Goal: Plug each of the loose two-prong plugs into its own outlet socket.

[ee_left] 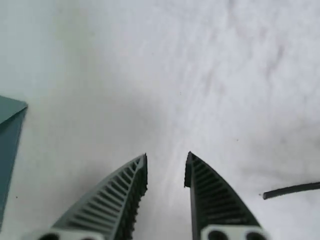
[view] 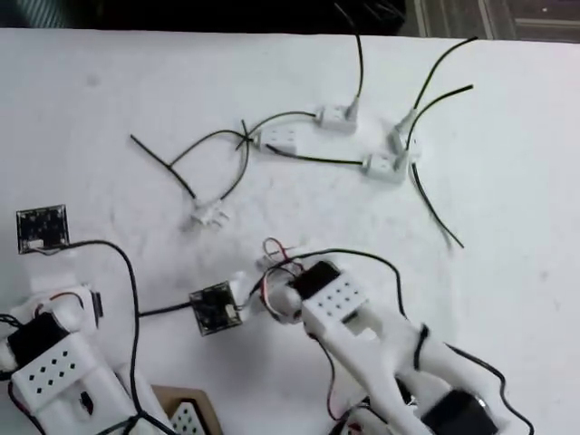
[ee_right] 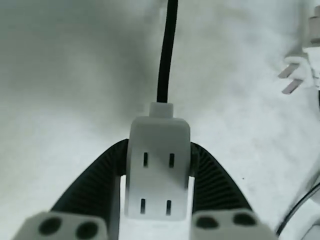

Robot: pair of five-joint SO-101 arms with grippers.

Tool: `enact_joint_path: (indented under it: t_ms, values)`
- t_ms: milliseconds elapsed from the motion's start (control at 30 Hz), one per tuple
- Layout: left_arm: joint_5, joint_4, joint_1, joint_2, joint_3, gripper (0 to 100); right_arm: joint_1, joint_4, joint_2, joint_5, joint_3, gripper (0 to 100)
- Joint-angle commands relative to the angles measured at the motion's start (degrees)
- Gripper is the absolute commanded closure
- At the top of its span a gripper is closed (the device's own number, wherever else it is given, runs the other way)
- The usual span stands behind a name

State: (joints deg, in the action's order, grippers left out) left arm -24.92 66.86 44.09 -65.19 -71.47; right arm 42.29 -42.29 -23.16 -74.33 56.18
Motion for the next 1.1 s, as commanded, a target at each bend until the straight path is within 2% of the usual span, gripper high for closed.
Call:
enact_joint_path:
  t_ms: [0,200,267,367,567,633,767,867,933,1067]
  values:
    - [0.62,-1.41,0.13,-0.75,-0.35,86,0.57,4.53,1.54,0.53,-0.35,96.4]
    - [0.53,-1.58,-1.71,-0.75,-1.05,86,0.48,-1.01,-1.63,15.3,-6.68,71.9]
    - [0.53,-1.58,-1.71,-0.75,-1.05,86,0.48,-3.3,-2.51,17.05,-8.7,69.7]
    - [0.53,-1.85,-1.71,-0.75,-1.23,86,0.22,-5.32,-3.56,22.42,-10.73,75.1]
    - [0.53,-4.84,-1.8,-0.75,-3.08,86,-0.04,-8.22,-4.44,36.04,-12.31,99.1]
    - [0.53,-4.84,-1.8,-0.75,-3.25,86,-0.48,-11.12,-4.44,42.99,-12.22,96.1]
    - [0.53,-4.92,-1.8,-0.75,-3.25,86,-1.89,-17.01,-4.44,62.24,-13.01,98.1]
    - [0.53,-5.1,-1.8,-0.75,-3.25,86,-3.12,-17.98,-4.35,73.23,-11.87,98.1]
    - [0.53,-5.1,-1.8,-0.75,-3.25,86,-5.05,-18.24,-4.35,77.71,-10.55,98.1]
    - [0.35,-5.1,-2.33,-0.66,-3.34,86,-7.52,-18.07,-4.18,79.74,-7.12,98.1]
